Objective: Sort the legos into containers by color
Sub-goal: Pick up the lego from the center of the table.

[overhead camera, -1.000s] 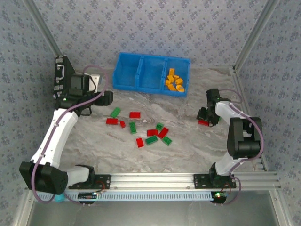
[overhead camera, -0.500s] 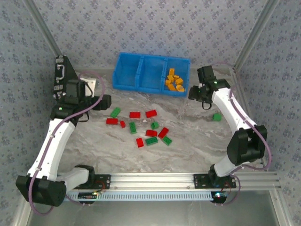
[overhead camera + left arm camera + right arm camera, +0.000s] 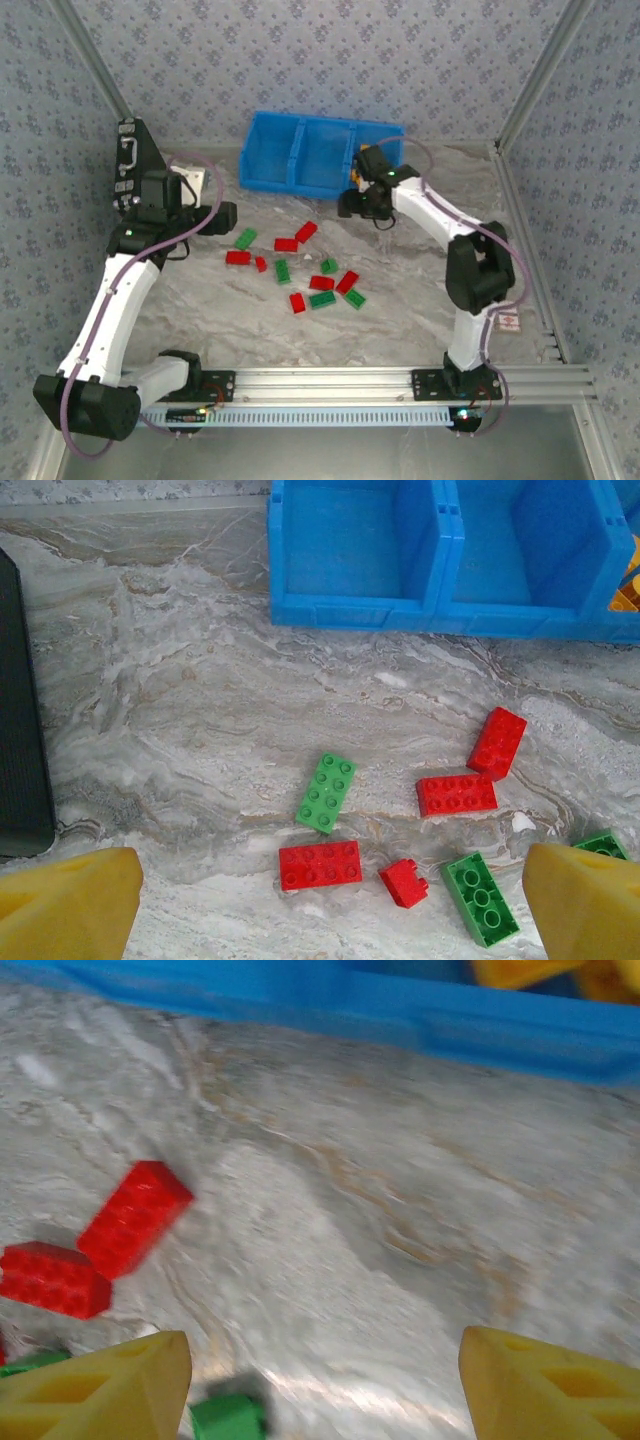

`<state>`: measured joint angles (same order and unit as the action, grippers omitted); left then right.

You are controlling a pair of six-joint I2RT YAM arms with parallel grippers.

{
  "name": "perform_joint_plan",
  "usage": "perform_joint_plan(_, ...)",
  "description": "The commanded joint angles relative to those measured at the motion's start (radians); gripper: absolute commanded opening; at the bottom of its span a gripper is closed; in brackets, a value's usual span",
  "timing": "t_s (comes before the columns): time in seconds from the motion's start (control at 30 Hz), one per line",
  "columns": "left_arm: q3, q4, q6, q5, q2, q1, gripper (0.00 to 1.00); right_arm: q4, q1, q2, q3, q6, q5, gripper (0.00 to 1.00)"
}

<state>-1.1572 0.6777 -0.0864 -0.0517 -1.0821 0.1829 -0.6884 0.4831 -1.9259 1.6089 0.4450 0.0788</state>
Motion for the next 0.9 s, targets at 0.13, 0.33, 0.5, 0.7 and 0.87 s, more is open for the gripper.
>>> perform_joint_plan(0.13,0.022,-0.005,-0.004,-0.015,0.069,-0.015,0.98,0.013,0.085,-0.203,0.188,0.227,0.012,0.76)
perform_joint_plan(0.33,0.077,-0.033,-0.013,-0.007,0.138,-0.02,0.98,-0.031,0.116,-0.314,0.252,0.308,0.006,0.77)
perform_joint_plan(0.5,0.126,-0.063,-0.019,-0.005,0.182,-0.02,1.0,-0.041,0.142,-0.38,0.309,0.333,-0.016,0.79)
perform_joint_plan(0.7,0.158,-0.071,0.0,0.037,0.212,-0.001,1.0,-0.071,0.166,-0.463,0.398,0.346,-0.003,0.82)
perform_joint_plan(0.87,0.164,-0.08,0.005,0.047,0.218,0.004,1.0,-0.096,0.173,-0.512,0.426,0.345,0.001,0.79)
